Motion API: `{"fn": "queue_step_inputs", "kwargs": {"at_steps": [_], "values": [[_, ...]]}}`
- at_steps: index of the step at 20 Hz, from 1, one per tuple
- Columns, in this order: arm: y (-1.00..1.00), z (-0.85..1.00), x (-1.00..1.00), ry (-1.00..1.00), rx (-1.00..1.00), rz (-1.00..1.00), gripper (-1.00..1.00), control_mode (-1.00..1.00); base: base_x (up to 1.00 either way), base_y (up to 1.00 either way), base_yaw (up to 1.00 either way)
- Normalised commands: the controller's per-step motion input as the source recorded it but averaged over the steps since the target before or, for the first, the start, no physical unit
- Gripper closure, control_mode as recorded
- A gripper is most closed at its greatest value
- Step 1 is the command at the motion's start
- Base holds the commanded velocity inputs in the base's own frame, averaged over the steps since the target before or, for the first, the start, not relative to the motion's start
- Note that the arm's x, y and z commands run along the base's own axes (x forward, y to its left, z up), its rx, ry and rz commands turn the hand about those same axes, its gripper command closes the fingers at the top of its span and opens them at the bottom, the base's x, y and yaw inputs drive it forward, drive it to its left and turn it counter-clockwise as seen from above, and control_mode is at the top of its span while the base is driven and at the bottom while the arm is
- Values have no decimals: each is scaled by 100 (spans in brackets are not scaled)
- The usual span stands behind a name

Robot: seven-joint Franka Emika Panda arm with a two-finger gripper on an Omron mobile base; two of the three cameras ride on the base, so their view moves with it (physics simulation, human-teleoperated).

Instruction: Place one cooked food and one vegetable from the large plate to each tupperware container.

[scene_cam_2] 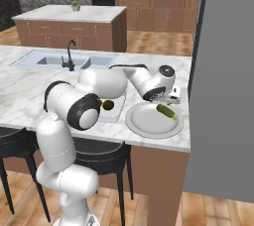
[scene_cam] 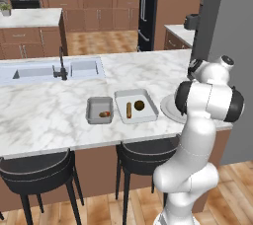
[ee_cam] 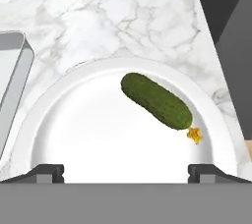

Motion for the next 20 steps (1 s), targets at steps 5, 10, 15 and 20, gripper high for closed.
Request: {"fn": "queue_step_inputs", "kwargs": {"at_steps": [5,10,15,20], "values": [[9,-1,40,0,-19,11,-100,-100,0,0,0],[-8,0,31,4,-27,13,-100,-100,0,0,0],[-7,-3,16,19,-7,22,-100,-100,0,0,0],[-2,-2,9,9,0,13,-100,-100,0,0,0]]}}
